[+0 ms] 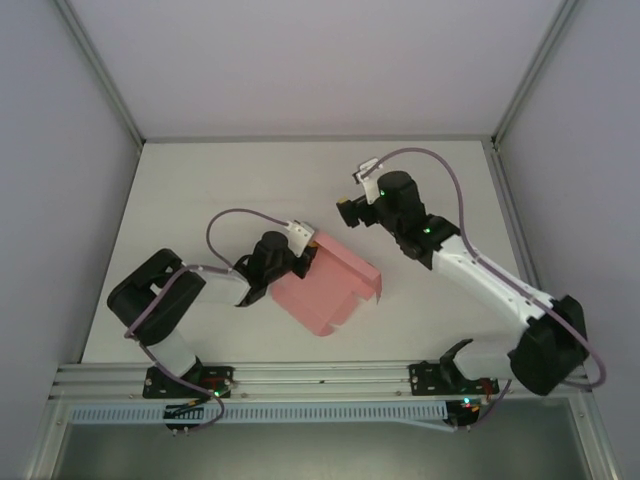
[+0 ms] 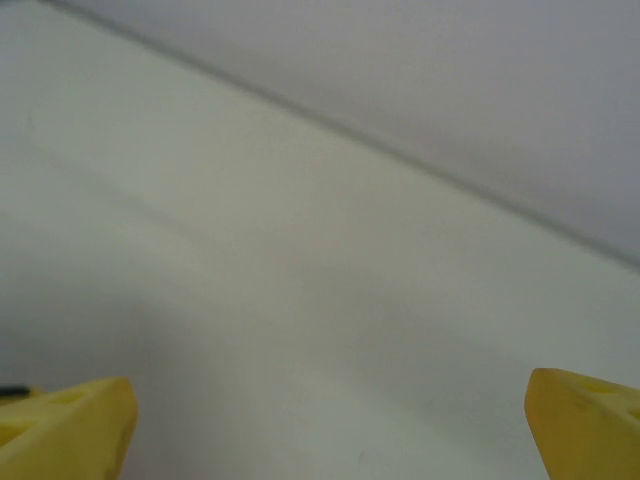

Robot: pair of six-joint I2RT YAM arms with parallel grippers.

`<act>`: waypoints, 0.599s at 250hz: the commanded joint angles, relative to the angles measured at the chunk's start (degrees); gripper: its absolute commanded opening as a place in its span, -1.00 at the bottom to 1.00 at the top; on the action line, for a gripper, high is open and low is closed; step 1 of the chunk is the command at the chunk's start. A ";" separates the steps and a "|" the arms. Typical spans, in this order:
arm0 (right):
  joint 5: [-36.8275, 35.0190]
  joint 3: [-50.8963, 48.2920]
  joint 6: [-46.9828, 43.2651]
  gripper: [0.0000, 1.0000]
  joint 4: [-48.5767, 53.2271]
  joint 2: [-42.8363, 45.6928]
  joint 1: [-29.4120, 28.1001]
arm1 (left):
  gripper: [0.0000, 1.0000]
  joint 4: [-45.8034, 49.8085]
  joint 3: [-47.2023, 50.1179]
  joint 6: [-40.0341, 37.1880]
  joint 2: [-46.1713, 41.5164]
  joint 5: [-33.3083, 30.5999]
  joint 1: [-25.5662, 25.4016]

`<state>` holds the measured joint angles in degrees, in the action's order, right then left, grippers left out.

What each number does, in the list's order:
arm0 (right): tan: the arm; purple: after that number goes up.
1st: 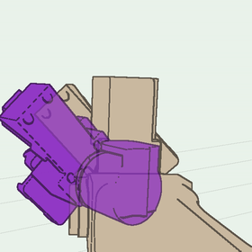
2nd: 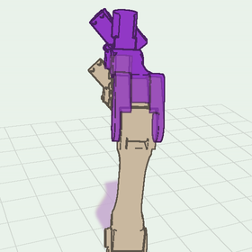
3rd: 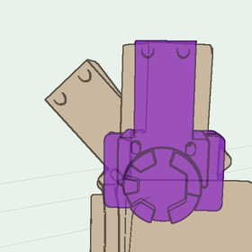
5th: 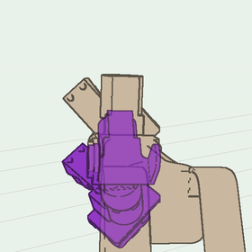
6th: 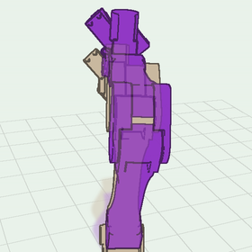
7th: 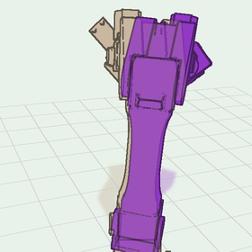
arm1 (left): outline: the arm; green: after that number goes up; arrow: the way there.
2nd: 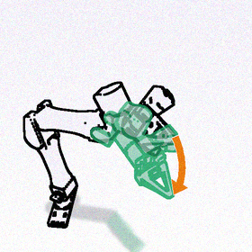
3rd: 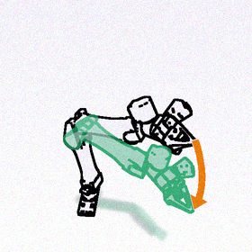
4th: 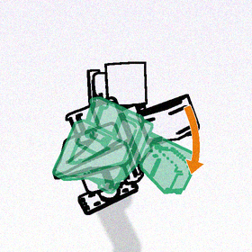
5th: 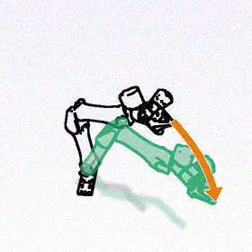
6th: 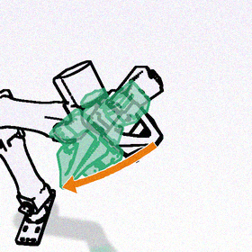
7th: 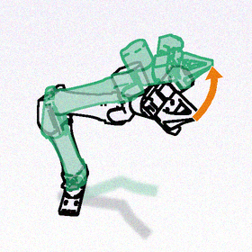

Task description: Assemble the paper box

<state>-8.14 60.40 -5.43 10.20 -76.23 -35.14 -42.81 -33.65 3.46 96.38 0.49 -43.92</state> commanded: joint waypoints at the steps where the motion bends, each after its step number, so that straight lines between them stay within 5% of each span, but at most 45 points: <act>1: 9.63 2.27 7.58 1.00 8.06 -3.83 1.76 | -0.84 -0.79 -1.94 -2.06 2.34 -0.13 0.22; 80: 23.61 1.89 11.08 0.99 8.21 -12.49 2.68 | -0.42 -1.76 -1.86 -1.16 5.13 -0.61 0.53; 150: 24.89 2.65 11.87 0.95 9.26 -19.01 2.81 | -0.37 -1.84 -1.76 -1.16 5.21 -0.50 0.51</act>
<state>15.66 61.93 5.23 17.47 -92.88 -32.71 -42.87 -34.46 2.57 100.55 0.08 -43.72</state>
